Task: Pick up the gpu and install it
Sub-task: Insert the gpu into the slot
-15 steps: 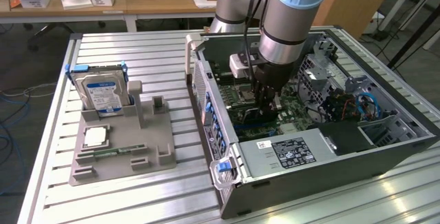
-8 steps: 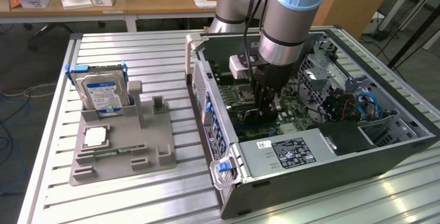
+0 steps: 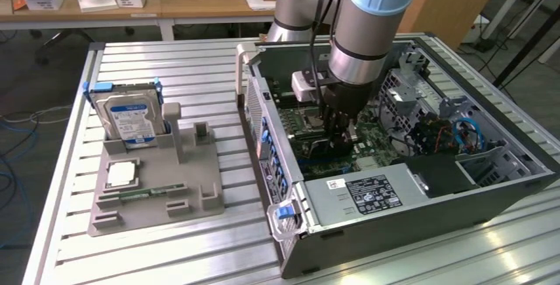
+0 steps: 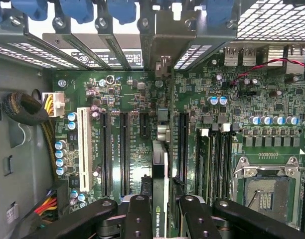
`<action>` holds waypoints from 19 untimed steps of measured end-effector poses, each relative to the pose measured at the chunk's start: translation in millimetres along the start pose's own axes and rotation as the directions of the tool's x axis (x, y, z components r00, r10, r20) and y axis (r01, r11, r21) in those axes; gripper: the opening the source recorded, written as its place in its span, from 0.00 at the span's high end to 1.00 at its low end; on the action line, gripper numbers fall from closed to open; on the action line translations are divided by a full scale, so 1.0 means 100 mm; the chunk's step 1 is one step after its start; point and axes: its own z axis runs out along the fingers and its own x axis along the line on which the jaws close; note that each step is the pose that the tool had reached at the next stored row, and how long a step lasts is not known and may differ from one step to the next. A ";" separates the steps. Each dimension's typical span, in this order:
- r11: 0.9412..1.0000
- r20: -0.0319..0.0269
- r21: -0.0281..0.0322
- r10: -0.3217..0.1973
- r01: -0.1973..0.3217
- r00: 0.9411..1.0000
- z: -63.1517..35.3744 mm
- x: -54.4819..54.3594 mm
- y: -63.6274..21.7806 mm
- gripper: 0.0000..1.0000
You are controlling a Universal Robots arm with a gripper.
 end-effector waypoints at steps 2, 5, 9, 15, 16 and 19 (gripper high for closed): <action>1.000 0.000 0.000 0.000 0.000 1.000 0.000 0.00 0.000 0.74; 1.000 0.001 0.000 0.000 0.000 1.000 0.002 0.00 0.001 0.73; 1.000 0.000 0.000 0.000 0.000 1.000 -0.021 0.00 0.000 0.61; 1.000 0.000 0.000 0.000 0.000 1.000 -0.262 0.00 -0.010 0.49; 1.000 0.000 0.000 0.000 0.000 1.000 -0.307 0.00 -0.012 0.50; 1.000 0.000 0.000 0.000 0.000 1.000 -0.372 -0.01 -0.014 0.63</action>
